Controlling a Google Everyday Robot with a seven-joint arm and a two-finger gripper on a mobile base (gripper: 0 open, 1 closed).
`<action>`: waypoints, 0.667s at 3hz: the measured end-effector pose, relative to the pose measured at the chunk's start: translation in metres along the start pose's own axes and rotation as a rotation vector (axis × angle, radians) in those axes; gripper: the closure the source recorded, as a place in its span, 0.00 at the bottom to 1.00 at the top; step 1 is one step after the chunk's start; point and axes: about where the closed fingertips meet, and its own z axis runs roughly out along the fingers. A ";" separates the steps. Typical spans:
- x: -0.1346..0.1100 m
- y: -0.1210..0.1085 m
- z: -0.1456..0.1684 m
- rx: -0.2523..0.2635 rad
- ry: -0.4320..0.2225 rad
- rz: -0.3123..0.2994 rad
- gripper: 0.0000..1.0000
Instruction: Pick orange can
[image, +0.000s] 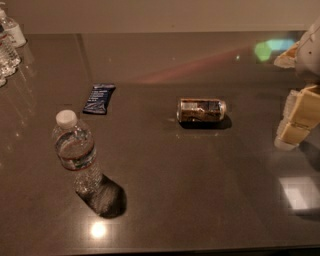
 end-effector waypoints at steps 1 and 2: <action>0.000 0.000 0.000 0.002 -0.001 -0.001 0.00; -0.004 -0.013 0.010 -0.016 -0.024 -0.023 0.00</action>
Offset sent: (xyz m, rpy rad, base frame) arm 0.0357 0.0022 -0.0172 0.0447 0.0393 0.0762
